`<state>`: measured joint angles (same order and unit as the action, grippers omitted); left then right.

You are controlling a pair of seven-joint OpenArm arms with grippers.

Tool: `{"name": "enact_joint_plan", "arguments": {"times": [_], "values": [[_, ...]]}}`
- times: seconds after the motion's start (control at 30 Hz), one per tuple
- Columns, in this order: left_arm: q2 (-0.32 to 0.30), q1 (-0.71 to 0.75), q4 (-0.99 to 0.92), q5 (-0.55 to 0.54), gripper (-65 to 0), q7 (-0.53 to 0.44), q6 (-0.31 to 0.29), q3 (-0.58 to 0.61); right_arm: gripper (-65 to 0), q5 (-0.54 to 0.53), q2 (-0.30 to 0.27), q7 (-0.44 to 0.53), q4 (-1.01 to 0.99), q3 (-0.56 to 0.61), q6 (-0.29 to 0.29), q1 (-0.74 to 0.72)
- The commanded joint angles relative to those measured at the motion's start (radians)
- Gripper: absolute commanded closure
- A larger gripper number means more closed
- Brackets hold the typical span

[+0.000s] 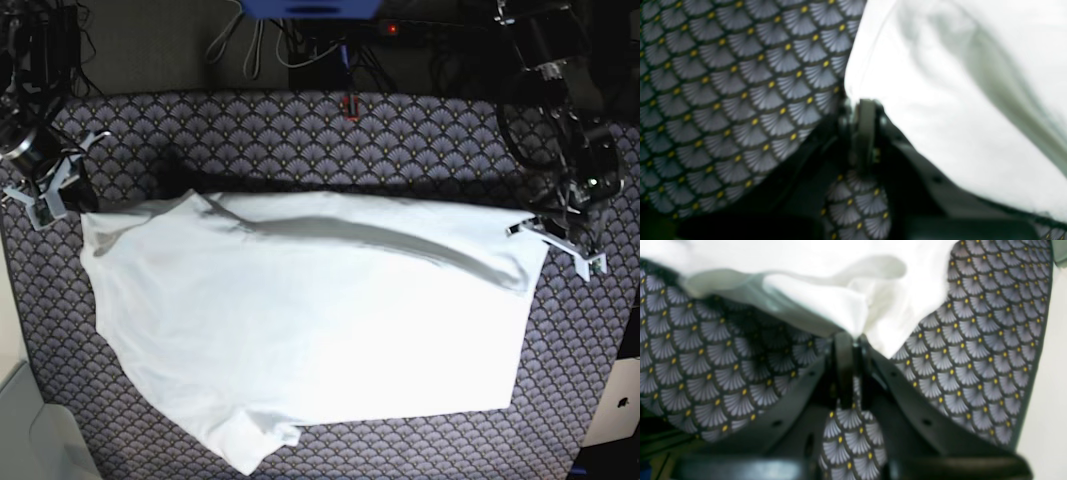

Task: Fold the T-shirt properly
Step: 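Lower the shoulder edge onto the table and release both grippers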

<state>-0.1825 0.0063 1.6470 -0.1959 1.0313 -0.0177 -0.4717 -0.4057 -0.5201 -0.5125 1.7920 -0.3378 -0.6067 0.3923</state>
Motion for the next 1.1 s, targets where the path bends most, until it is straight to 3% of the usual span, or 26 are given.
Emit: {"name": "enact_joint_plan", "arguments": {"times": [0.0,0.1,0.23,0.9,1.07], "values": [[-0.015,-0.010,0.045,0.002,-0.4,-0.009,0.005,-0.005,0.0,-0.015,-0.022,0.022,0.030,-0.025,-0.002,0.009],[-0.024,0.001,0.108,0.002,-0.4,0.039,0.005,-0.038,0.0,-0.015,-0.022,0.022,0.064,-0.054,-0.012,0.038],[-0.027,-0.002,0.152,0.002,-0.4,0.090,0.005,-0.074,0.0,-0.015,-0.018,0.021,0.085,-0.106,-0.091,0.044],[-0.042,0.056,0.160,0.002,-0.4,0.100,0.005,-0.074,0.0,-0.019,-0.038,0.021,0.085,-0.154,-0.091,0.098],[-0.042,0.110,0.160,0.002,-0.4,0.100,0.005,-0.074,0.0,-0.017,0.007,0.027,0.079,-0.154,-0.091,0.133]]}}
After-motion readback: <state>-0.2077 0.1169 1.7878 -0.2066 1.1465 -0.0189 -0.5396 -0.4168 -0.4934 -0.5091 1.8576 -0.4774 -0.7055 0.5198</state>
